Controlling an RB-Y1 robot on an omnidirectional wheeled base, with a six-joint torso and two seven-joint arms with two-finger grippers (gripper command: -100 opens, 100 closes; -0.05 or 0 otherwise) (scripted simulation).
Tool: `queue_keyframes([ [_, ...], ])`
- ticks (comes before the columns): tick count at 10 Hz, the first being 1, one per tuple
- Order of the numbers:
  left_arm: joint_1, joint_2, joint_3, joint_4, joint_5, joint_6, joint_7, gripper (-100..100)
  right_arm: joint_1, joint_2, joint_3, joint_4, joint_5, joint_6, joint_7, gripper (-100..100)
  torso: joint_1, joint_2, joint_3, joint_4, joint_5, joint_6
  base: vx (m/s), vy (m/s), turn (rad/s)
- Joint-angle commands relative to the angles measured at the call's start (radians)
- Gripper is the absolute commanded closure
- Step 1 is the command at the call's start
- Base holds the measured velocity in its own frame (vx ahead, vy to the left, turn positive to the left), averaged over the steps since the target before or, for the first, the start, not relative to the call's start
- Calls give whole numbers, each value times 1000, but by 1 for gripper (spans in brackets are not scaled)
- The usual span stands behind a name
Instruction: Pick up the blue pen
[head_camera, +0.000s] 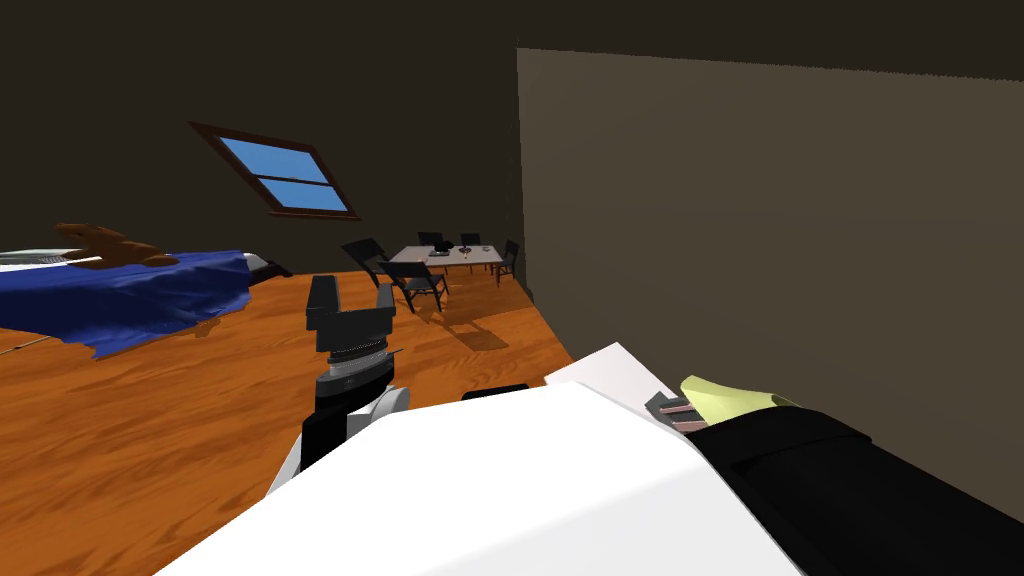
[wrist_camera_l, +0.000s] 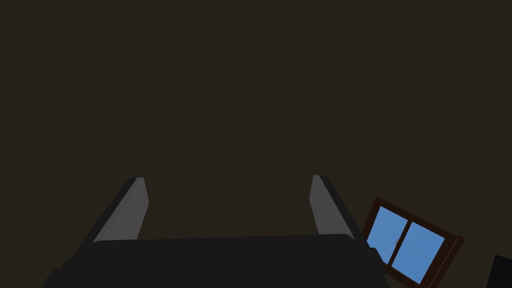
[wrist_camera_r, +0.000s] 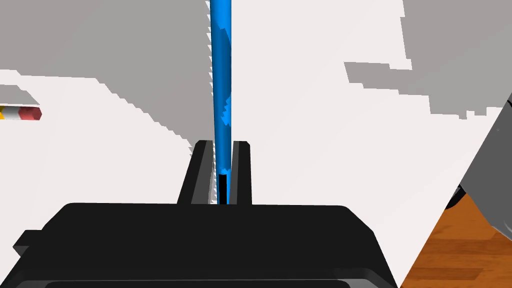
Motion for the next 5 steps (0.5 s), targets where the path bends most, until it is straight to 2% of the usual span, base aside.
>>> queue_keyframes([
  [1, 0, 0, 0, 0, 0, 0, 0, 0, 40, 9, -50, 15, 10, -30, 46, 100, 0, 0, 0, 0, 0, 0, 12, 31, 97],
  [2, 0, 0, 0, 0, 0, 0, 0, 0, 40, 9, -97, 15, 10, -30, 46, 100, 1, 0, 0, -1, -1, 1, 7, 19, 55],
  [3, 0, 0, 0, 0, 0, 0, 0, 0, 76, 23, -129, 35, 17, -57, 89, 100, 0, 0, 0, 0, 0, 0, 13, 36, 114],
  [4, 0, 0, 0, 0, 0, 0, 0, 0, 76, 23, -163, 35, 17, -57, 89, 100, 1, 0, 0, 0, 0, 1, 6, 18, 51],
  [5, 0, 0, 0, 0, 0, 0, 0, 0, 76, 23, -177, 35, 17, -57, 89, 100, 0, 0, 0, 0, 0, 0, 0, 0, 0],
])
